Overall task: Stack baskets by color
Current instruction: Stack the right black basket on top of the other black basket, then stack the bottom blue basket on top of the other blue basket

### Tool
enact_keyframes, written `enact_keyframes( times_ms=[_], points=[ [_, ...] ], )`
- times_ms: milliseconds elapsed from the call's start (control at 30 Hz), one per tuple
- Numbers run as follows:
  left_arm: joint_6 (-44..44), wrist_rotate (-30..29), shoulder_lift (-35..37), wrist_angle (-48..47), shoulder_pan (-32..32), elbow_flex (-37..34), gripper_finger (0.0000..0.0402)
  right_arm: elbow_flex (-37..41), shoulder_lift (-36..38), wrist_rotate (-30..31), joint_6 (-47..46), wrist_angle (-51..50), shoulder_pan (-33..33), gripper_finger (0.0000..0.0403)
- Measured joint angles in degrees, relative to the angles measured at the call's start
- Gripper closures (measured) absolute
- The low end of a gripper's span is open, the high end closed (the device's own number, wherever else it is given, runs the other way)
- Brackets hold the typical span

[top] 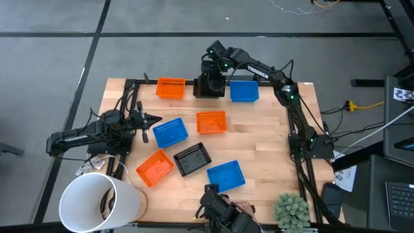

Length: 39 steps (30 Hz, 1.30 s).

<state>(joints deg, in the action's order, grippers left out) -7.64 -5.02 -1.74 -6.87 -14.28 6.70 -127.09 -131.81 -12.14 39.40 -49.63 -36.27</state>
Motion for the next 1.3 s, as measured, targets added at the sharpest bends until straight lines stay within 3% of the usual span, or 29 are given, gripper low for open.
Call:
enact_keyframes(
  times_ms=[233,500,800,900,1100,1200,1300],
  points=[
    [0.0,0.0,0.0,0.0,0.0,0.0,0.0401,0.0,0.0,0.1,0.1,-0.2,0.0,0.0368],
    [0.0,0.0,0.0,0.0,0.0,0.0,0.0401,0.0,0.0,4.7,0.3,-2.3,0.0,0.0319],
    [0.0,0.0,0.0,0.0,0.0,0.0,0.0401,-0.1,0.0,4.9,-1.4,-3.1,0.0,0.0288],
    [0.0,0.0,0.0,0.0,0.0,0.0,0.0401,-1.4,0.1,1.4,-4.2,-7.8,0.6,0.0287],
    [0.0,0.0,0.0,0.0,0.0,0.0,0.0401,-1.8,0.3,-13.4,-8.9,-27.4,3.4,0.0287],
    [0.0,0.0,0.0,0.0,0.0,0.0,0.0401,0.5,0.3,-14.3,-8.6,-31.8,5.1,0.0288],
    [0.1,0.0,0.0,0.0,0.0,0.0,0.0401,3.6,0.3,-12.8,-8.1,-29.5,7.2,0.0294]
  ],
)
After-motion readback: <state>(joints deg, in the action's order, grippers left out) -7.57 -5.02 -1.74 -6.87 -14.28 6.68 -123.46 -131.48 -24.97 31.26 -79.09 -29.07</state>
